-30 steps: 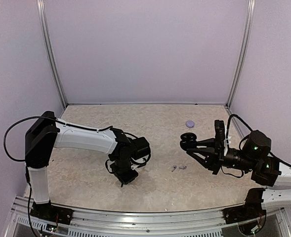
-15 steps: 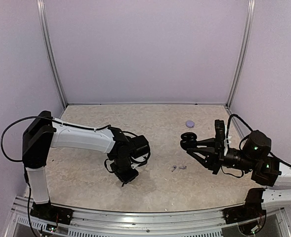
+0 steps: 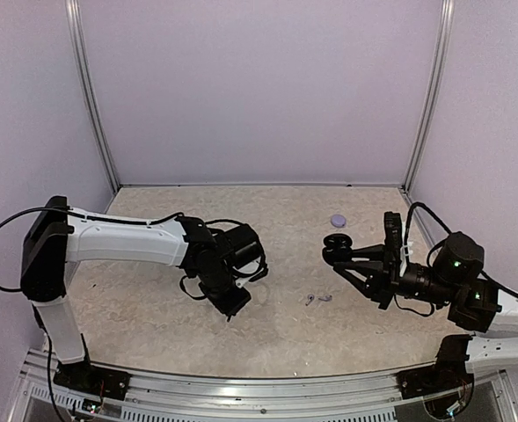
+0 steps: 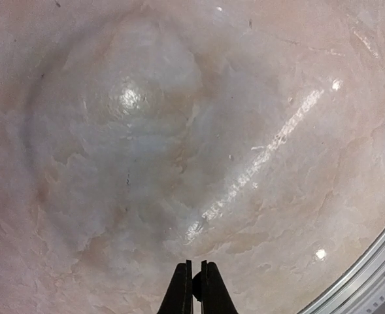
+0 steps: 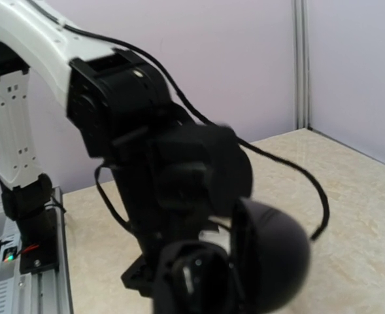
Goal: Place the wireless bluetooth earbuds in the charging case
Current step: Place the right earbud in the right side groove of the charging case.
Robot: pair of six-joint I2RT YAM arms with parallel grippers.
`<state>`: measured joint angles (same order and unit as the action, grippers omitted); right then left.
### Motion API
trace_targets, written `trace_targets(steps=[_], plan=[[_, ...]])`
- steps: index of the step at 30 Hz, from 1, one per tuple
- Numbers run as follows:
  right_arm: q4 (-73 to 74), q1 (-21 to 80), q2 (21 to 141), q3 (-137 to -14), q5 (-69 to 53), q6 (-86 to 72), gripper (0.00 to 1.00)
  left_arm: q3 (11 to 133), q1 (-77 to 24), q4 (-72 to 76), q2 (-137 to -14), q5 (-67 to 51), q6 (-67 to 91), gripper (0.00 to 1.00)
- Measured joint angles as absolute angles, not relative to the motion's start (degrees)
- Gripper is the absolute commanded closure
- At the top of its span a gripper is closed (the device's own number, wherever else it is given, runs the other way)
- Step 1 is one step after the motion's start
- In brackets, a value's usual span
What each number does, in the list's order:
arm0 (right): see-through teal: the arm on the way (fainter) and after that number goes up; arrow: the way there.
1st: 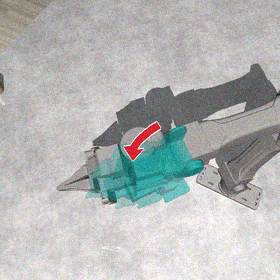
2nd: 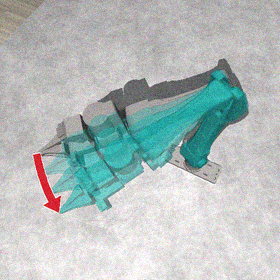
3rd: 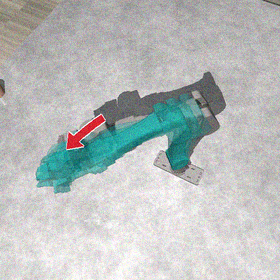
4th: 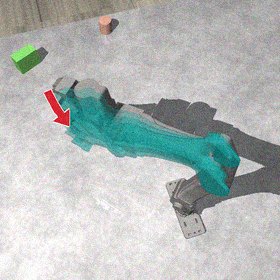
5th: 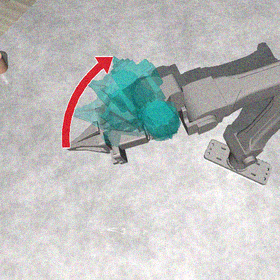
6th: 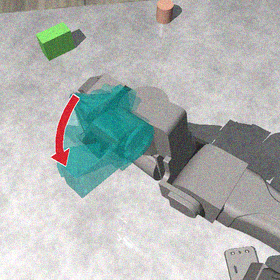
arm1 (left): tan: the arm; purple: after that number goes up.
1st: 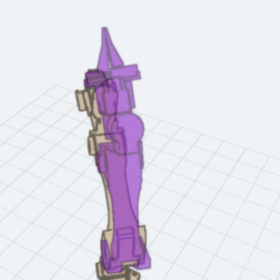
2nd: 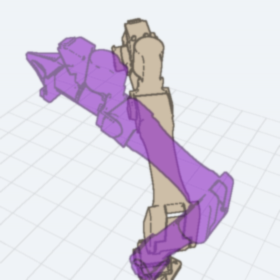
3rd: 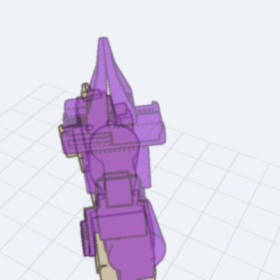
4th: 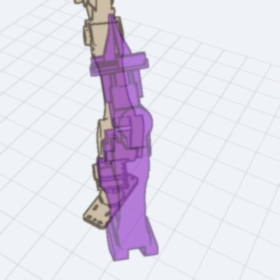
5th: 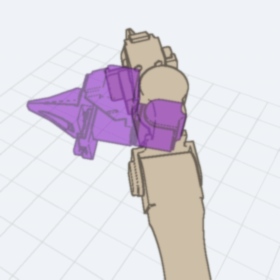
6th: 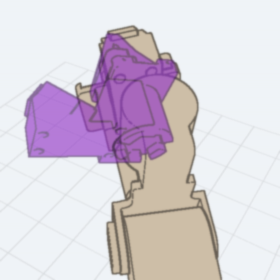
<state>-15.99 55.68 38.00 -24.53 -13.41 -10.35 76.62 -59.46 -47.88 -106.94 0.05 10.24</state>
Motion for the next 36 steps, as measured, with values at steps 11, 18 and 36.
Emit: trace_targets(steps=[11, 18, 36], plan=[[-17.93, 55.68, 37.89, -23.68, -12.60, -10.04, 0.96, 70.15, -59.64, -26.11, -82.21, 5.10, 9.39, 1.00], [-25.19, 55.68, 40.77, -21.67, -16.78, -9.04, 0.97, 61.69, -67.88, -5.10, -68.05, 9.96, 4.73, 1.00], [-38.87, 56.47, 49.69, -21.69, -26.06, -10.37, 0.98, 58.65, -81.56, 19.33, -75.09, 14.26, -9.13, 1.00]])
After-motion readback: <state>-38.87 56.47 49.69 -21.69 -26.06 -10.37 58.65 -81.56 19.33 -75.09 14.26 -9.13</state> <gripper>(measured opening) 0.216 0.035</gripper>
